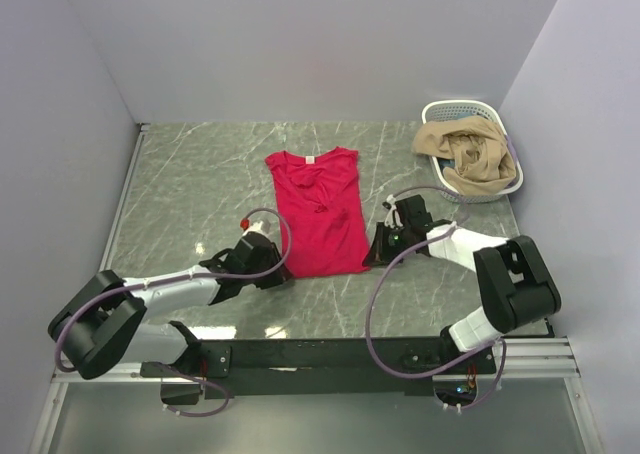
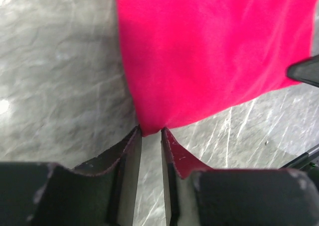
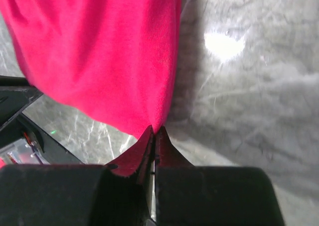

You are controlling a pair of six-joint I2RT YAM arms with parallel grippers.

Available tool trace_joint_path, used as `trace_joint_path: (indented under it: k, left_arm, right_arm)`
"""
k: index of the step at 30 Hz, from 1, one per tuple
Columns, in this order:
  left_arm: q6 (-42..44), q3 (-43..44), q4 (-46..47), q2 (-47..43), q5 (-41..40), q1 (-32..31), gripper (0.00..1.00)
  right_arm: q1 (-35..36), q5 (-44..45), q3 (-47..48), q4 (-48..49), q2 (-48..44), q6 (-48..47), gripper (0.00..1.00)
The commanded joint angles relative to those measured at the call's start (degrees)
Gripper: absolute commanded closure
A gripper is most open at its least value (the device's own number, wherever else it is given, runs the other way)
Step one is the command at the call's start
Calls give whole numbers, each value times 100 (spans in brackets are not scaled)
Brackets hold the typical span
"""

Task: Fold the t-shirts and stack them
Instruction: Fold the tshirt

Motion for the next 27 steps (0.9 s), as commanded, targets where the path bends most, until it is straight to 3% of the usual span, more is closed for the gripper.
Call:
trace_joint_path:
  k: [1, 5, 7, 9, 10, 12, 13, 15, 19, 27]
  left_arm:
    - [157, -23, -381, -346, -284, -34, 75]
    - [201, 12, -574, -399, -285, -34, 85]
    - [184, 30, -680, -408, -249, -43, 97]
    - [175, 21, -733, -469, -214, -78, 99]
    - [166, -5, -724, -496, -214, -96, 93]
    - [140, -102, -602, -566, -214, -131, 71]
    - [131, -128, -549, -575, -179, -131, 46]
    - [96, -164, -487, -619, -135, -148, 31]
    - [16, -260, -93, -540, -100, -157, 24]
    - [-282, -304, 936, 407, 260, -262, 30]
  right_arm:
    - [-11, 247, -75, -316, -552, 47, 100]
    - [-3, 308, -84, -466, -701, 21, 100]
    - [-11, 335, -84, -615, -737, 12, 100]
    - [-11, 291, -119, -677, -816, 3, 100]
    - [-11, 291, -163, -668, -851, 3, 100]
    - [-3, 291, -163, -677, -860, -23, 100]
    - [-11, 308, -120, -694, -842, -40, 100]
    - [-2, 309, -102, -703, -790, -67, 100]
    - [-2, 273, -75, -668, -719, -67, 100]
    - [-2, 256, -14, -651, -640, -67, 100]
